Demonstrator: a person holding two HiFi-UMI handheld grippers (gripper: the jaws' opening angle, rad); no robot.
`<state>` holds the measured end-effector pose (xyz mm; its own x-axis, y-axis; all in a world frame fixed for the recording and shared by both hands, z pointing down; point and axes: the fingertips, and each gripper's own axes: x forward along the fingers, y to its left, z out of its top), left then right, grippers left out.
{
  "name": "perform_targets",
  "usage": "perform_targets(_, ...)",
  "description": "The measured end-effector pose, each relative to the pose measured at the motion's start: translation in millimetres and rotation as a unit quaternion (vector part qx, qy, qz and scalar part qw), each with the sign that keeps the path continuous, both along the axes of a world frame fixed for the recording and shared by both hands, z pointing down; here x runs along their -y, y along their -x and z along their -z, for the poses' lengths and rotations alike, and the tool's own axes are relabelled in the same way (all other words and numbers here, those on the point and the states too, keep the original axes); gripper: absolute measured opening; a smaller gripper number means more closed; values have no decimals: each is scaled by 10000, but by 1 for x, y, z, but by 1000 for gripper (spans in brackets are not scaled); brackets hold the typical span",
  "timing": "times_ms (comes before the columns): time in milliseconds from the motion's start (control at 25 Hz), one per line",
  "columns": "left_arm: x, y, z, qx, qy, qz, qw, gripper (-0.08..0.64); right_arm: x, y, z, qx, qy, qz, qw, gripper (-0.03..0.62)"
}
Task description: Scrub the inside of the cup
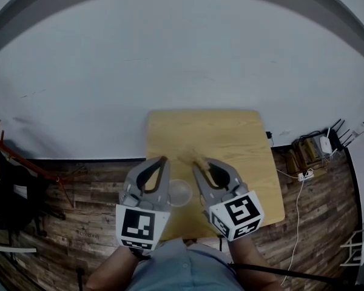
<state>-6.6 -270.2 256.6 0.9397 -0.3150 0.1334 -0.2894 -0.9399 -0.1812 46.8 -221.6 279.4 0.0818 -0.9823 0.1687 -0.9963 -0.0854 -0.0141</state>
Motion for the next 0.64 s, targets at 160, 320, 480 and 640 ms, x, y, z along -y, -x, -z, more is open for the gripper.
perform_targets(160, -5, 0, -2, 8, 39, -26, 10000, 20, -5, 1, -3, 8, 35, -37, 10000, 58)
perform_targets(320, -10, -4, -6, 37, 123, -75, 9999, 20, -8, -1, -7, 28, 75, -83, 9999, 58)
perform_targets(480, -15, -7, -10, 48, 241, -83, 9997, 20, -11, -4, -9, 38, 105, -109, 9999, 58)
perform_targets(640, -17, -11, -14, 111, 67, -172, 9998, 20, -14, -8, -11, 31, 109, -134, 9998, 58)
